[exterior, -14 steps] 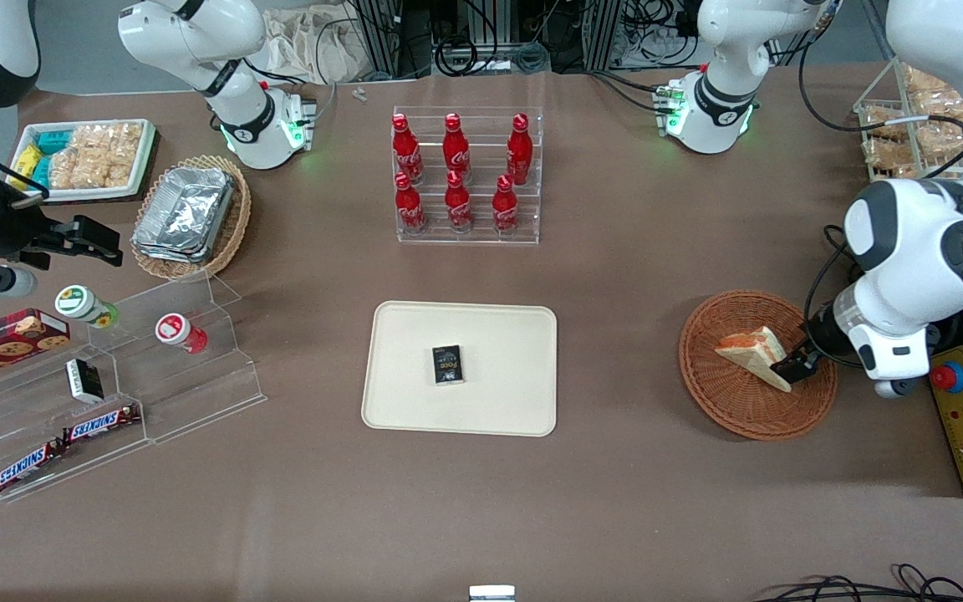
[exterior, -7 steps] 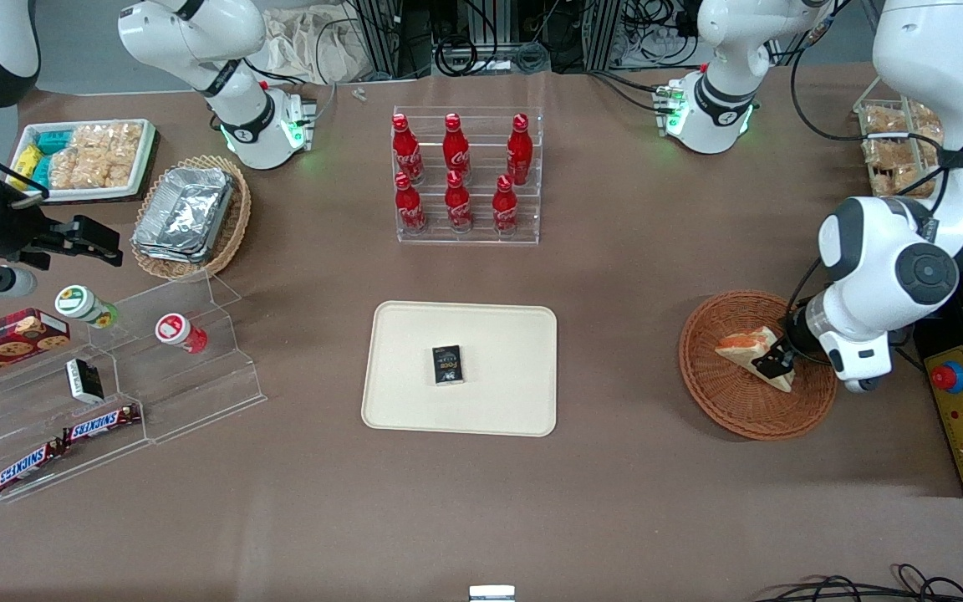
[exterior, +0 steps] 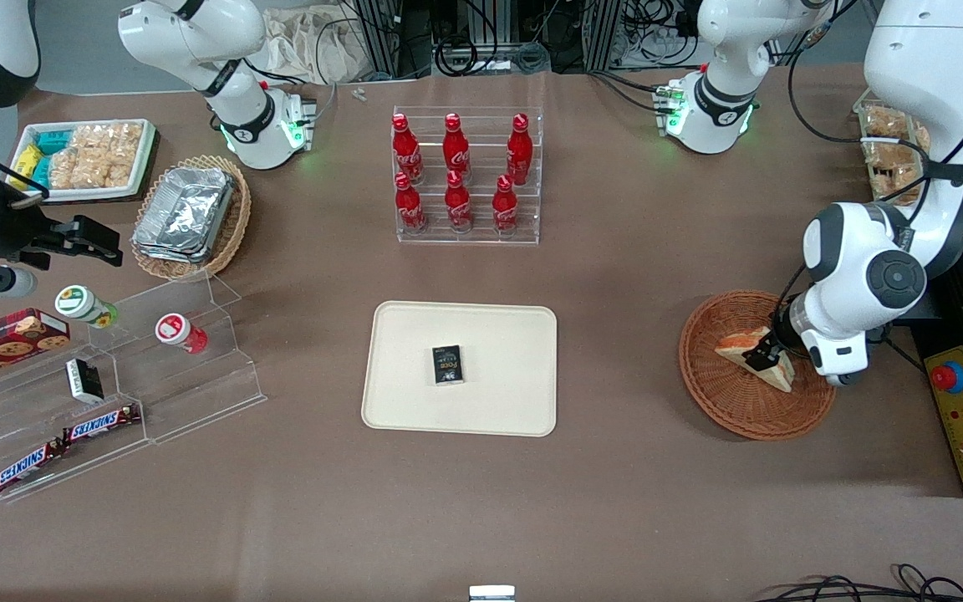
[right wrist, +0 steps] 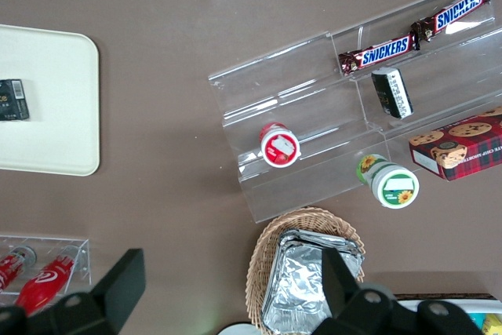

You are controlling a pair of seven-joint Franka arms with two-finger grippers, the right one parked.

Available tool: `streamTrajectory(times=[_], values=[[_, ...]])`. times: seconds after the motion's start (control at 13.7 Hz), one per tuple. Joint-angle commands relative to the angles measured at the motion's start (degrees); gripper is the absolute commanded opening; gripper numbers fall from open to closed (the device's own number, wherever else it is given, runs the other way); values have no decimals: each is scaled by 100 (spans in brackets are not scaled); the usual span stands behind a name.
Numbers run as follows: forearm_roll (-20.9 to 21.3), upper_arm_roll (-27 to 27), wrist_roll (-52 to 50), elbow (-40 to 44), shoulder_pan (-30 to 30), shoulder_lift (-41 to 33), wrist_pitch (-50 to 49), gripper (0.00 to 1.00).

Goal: Place sandwich from basket to tray
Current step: 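Lower the left gripper and close it on the wrapped sandwich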

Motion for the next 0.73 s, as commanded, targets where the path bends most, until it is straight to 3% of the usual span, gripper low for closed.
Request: streamTrajectory(times=[0.0,0.15,0.22,0.44,0.66], values=[[357,12,-350,-60,-19,183,252,78],[358,21,-421,-60,7,193,305,11],[358,21,-482,-51,8,167,296,0],[367,12,-606,123,8,105,165,0],[340,-5,-361,1053,-1,87,-1175,0]])
